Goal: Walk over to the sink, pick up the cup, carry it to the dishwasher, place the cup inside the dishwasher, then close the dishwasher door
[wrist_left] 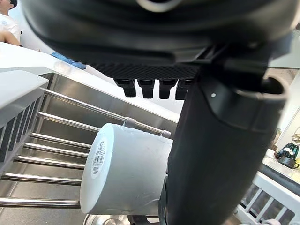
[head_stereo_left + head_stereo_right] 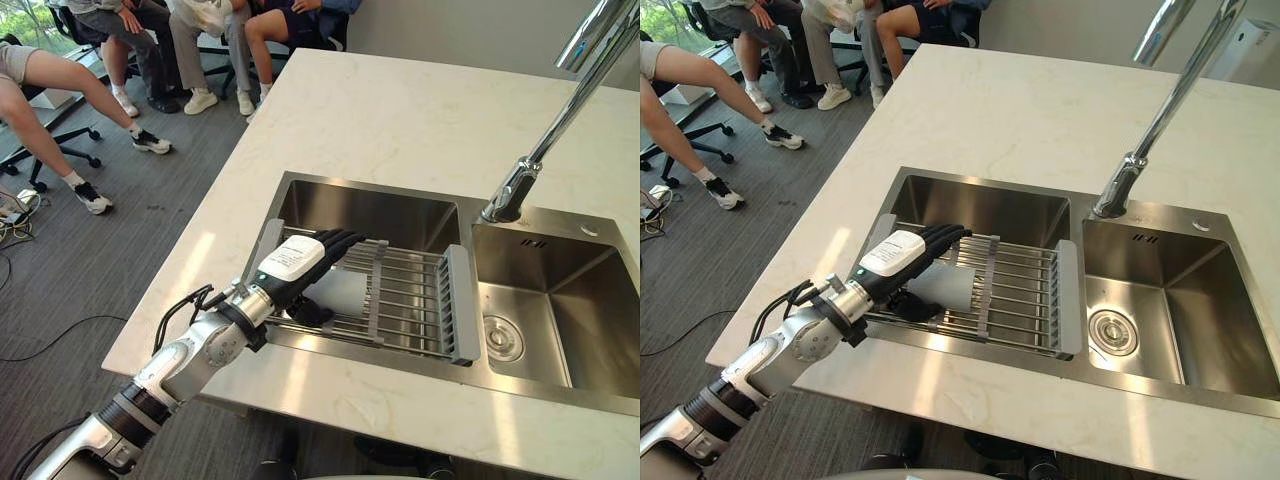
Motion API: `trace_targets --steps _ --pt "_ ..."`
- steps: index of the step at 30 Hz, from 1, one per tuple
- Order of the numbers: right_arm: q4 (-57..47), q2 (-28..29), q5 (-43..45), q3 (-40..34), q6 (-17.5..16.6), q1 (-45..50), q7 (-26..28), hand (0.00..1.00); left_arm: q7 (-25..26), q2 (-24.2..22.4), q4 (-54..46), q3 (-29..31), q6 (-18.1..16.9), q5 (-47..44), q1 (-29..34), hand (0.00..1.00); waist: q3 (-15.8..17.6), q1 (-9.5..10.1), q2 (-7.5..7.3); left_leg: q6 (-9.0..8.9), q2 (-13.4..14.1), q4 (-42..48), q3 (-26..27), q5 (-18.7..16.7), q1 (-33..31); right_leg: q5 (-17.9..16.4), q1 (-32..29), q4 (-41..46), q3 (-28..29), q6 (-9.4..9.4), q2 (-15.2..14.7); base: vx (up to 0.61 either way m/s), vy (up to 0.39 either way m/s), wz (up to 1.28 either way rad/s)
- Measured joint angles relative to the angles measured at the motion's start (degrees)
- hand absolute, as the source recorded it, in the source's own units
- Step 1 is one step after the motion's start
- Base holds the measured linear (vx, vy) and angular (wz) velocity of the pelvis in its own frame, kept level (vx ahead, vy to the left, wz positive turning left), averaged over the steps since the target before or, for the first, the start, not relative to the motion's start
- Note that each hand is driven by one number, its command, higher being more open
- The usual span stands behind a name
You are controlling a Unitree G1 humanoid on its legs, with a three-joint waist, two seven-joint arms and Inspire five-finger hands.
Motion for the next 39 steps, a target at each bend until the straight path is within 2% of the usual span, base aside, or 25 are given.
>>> trace_targets --steps 7,18,19,31,39 --pt "0.4 -0.1 0.0 0.0 0.1 -0.3 0.0 1.0 -1.0 1.4 0.5 -1.8 -0.1 -1.1 -1.9 1.0 -0.1 -0.29 -0.02 0.15 0.1 -0.6 0.5 0.2 0.0 0.5 -0.2 -0.7 0.5 0.16 0.0 0.0 0.008 -0.03" --pt "2.4 -0.1 -0.1 0.0 0.6 -2.3 0.1 1.0 -3.9 1.6 5.9 -1.9 0.8 -2.8 -2.0 1.0 -0.1 -1.8 -0.01 0.2 0.1 -1.4 0.8 0.2 0.1 0.8 -0.1 -1.6 0.9 0.18 0.0 0.0 0.005 -0.02" --pt "2.9 -0.1 -0.1 -0.1 0.6 -2.8 0.1 1.0 -4.2 1.5 7.1 -1.6 0.9 -3.1 -2.0 0.0 -0.1 -1.95 -0.01 0.2 0.0 -1.4 0.9 0.2 0.4 0.8 0.2 -1.7 0.9 0.18 0.0 0.0 0.0 0.0" --pt "6.2 -0.1 -0.5 -2.0 1.3 -7.1 0.2 1.0 -5.2 -1.4 10.0 4.4 1.7 -3.8 -2.0 0.0 2.5 -3.05 0.7 0.59 -0.1 -3.2 0.9 1.6 1.6 2.4 1.3 -3.7 0.7 0.61 -0.1 -0.04 0.011 -0.01" --pt "7.0 -0.8 -0.6 -2.0 1.4 -8.4 0.2 1.0 -5.2 -1.4 9.4 5.2 1.2 -4.0 -1.6 0.0 3.4 -3.28 1.86 0.58 -0.3 -3.2 0.5 1.6 1.7 2.5 2.0 -4.5 0.1 0.69 -0.1 0.0 -0.004 0.03"
